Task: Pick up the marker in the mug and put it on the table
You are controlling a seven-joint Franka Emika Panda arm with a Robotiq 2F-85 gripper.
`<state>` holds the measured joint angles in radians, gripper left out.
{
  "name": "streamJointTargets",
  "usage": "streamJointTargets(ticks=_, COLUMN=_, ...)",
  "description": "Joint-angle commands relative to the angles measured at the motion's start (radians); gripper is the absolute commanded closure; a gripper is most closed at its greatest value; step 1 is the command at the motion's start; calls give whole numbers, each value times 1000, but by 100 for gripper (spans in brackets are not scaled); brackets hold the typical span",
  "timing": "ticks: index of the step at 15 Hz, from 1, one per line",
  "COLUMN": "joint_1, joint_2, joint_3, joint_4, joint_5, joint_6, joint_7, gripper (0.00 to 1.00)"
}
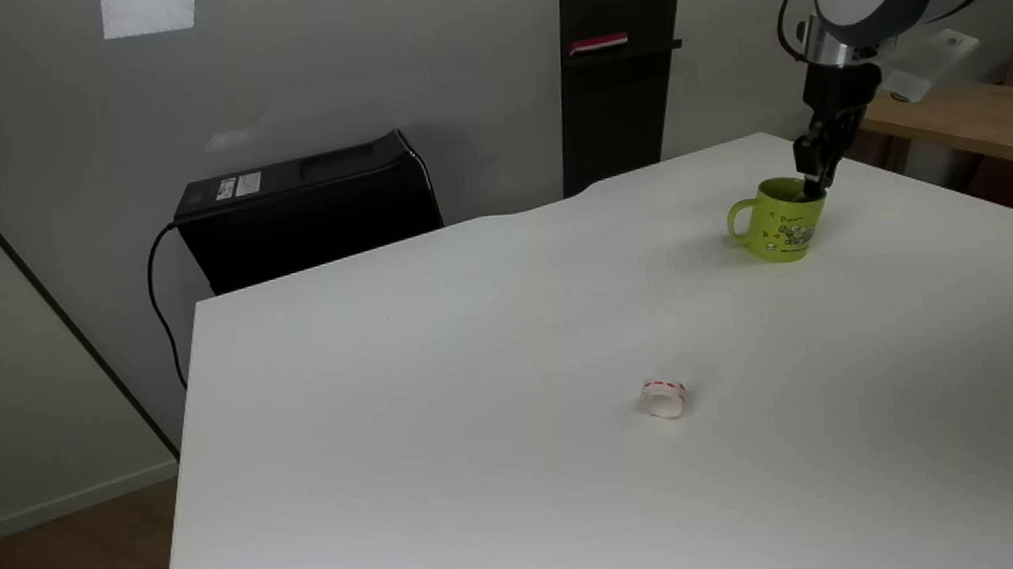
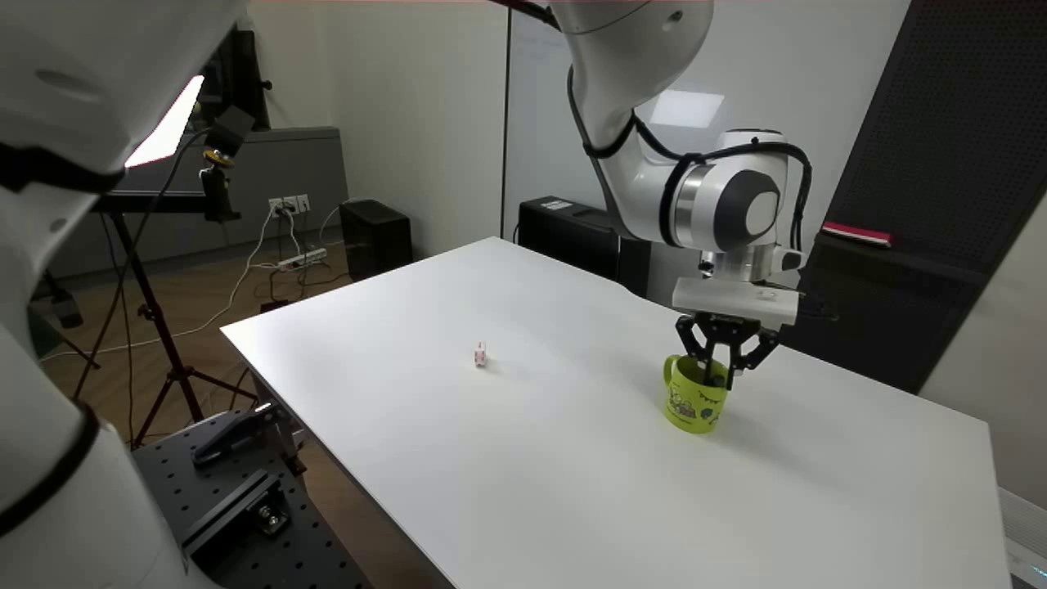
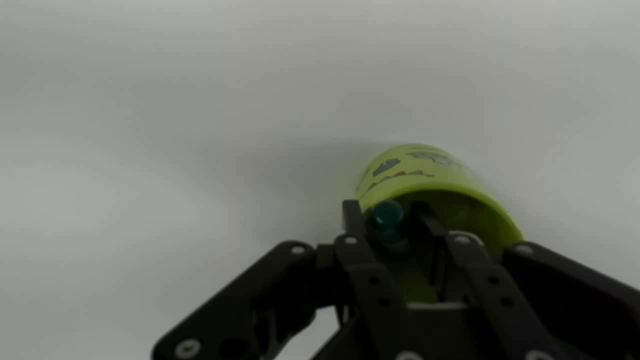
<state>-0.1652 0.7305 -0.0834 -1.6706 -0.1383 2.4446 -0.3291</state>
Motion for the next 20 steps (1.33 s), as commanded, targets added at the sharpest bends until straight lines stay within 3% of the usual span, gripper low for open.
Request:
streamJointTargets(ticks=1, joint_1=11, joint_2=12, joint_3=-11, joint_4=17, joint_5=-18, joint_6=-28, joint_7=44, gripper=99)
streamJointTargets(ticks=4, joint_1=11, joint_2=16, joint_3=-10, joint_4=26, joint_5=-14, joint_6=-46, joint_7=49, gripper=95)
streamJointTargets(ticks=20, joint_1=18, joint_2=-28, joint_3=6, joint_4=90, joint_5=4, joint_6=-164, joint_7=55, gripper=95)
